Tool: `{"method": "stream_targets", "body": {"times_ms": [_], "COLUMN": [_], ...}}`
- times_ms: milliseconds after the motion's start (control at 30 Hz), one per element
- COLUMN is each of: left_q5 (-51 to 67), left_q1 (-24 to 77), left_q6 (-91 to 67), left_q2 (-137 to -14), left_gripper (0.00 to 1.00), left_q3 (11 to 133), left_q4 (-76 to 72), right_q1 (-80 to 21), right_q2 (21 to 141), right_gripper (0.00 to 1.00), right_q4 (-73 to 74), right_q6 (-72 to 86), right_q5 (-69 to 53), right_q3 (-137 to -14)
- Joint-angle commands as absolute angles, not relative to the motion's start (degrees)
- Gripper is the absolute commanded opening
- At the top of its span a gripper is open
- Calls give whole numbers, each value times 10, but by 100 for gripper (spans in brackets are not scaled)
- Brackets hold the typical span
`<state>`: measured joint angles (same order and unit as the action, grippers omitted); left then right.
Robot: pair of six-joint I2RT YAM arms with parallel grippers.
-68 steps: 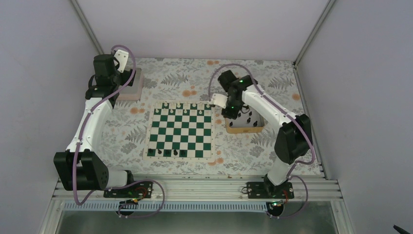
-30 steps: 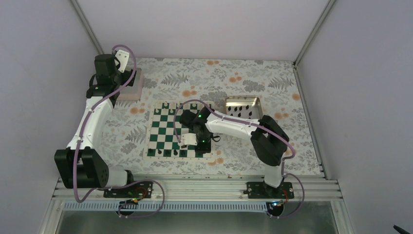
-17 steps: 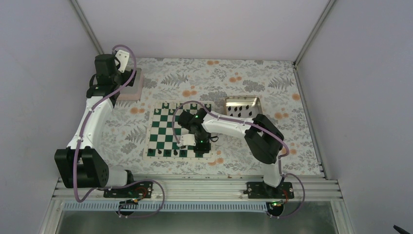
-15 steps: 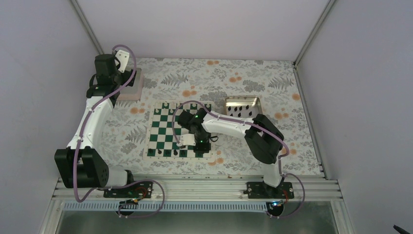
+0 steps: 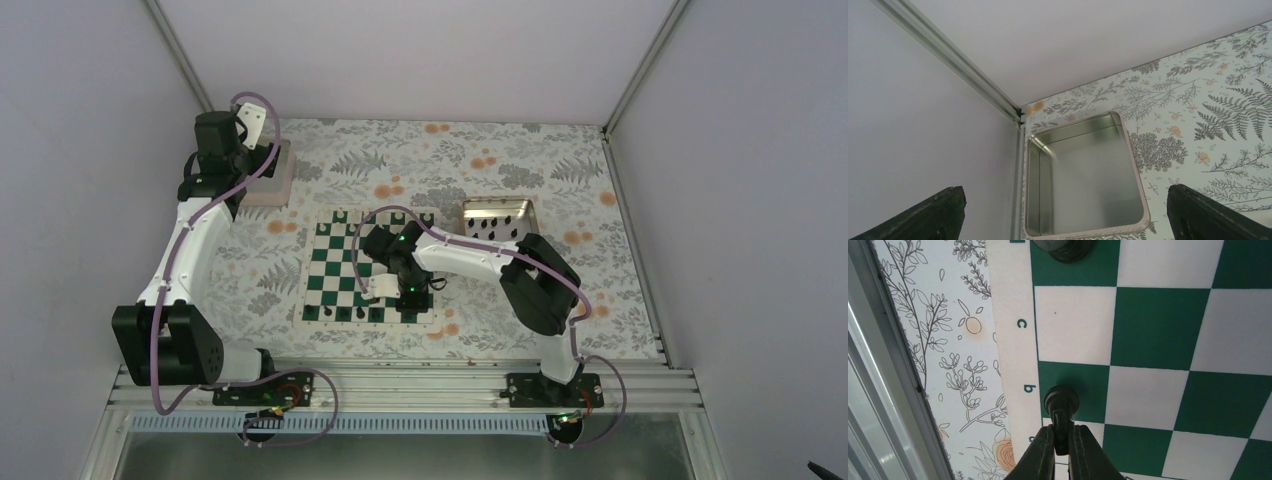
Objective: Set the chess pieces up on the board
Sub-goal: Place the chess piece on the chessboard, then pick up the chess piece from the storage box.
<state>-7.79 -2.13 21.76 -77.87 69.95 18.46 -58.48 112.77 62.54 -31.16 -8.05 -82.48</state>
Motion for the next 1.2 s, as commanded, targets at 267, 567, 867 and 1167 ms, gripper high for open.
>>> {"method": "stream_targets", "body": {"times_ms": [267,567,867,1167], "left_q5": [-80,-83,-82,-79], "left_q1": [-24,-24,-25,-25], "left_q6": [220,221,221,217], "left_q2": [-776,-778,-780,-789], "left_gripper": [100,100,100,100], "left_q3": [696,699,710,716], "left_q4": [171,168,168,165], "right_q1": [-589,-554,-335,-140], "right_q2": [1128,1067,935,923], "right_gripper": [30,33,34,32], "right_q4": [632,663,656,627], "right_q6": [-308,-310,-321,-347], "right_q5": [-80,-88,-46,-21], "right_q3": [-837,-872,-845,-806]}}
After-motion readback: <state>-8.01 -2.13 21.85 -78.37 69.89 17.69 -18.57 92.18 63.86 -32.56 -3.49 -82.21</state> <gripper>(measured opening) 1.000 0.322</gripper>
